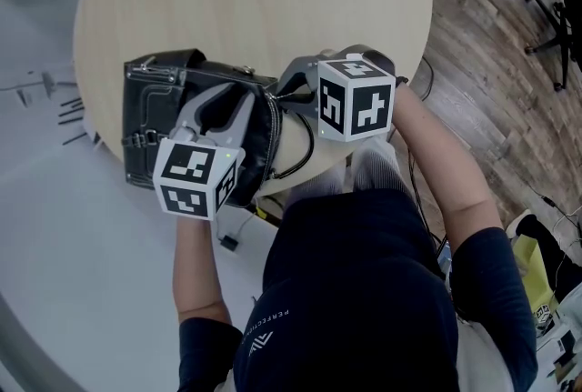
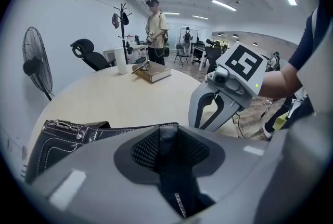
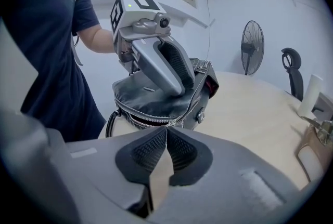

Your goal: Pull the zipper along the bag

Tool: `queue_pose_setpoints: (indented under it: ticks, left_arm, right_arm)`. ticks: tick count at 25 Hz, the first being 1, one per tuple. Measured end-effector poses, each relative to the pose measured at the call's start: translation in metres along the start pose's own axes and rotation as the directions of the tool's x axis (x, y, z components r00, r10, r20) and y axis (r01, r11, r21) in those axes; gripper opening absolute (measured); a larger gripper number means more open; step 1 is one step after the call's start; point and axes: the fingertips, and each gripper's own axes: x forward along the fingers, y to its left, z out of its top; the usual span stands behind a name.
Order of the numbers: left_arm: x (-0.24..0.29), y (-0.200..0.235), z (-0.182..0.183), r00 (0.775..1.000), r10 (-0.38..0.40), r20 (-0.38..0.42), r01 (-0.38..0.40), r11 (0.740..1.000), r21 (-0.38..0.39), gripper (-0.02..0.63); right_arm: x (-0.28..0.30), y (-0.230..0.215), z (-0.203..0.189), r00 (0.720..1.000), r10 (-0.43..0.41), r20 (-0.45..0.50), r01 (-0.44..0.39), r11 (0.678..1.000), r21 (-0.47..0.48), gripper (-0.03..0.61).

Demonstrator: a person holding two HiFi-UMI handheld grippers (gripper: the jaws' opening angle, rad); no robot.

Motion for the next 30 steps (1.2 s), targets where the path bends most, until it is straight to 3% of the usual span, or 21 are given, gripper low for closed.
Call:
queue_pose_setpoints:
  ticks: [16, 30]
  left_arm:
    - [0.008, 0.003, -0.003, 1.000, -0.001, -0.011, 0.001, 1.000, -0.013, 0.124]
    - [0.017, 0.010, -0.004, 1.000, 0.018, -0.004, -0.018, 1.000, -0.023, 0.117]
  right_arm:
    - [-0.003, 0.034, -0.002, 0.997, 0.070, -0.020, -0.070, 0.997, -0.014, 0.011]
    - [0.003, 0.054, 0.001, 1.000, 0.012, 0.004, -0.012, 0.999, 0.041, 0.012]
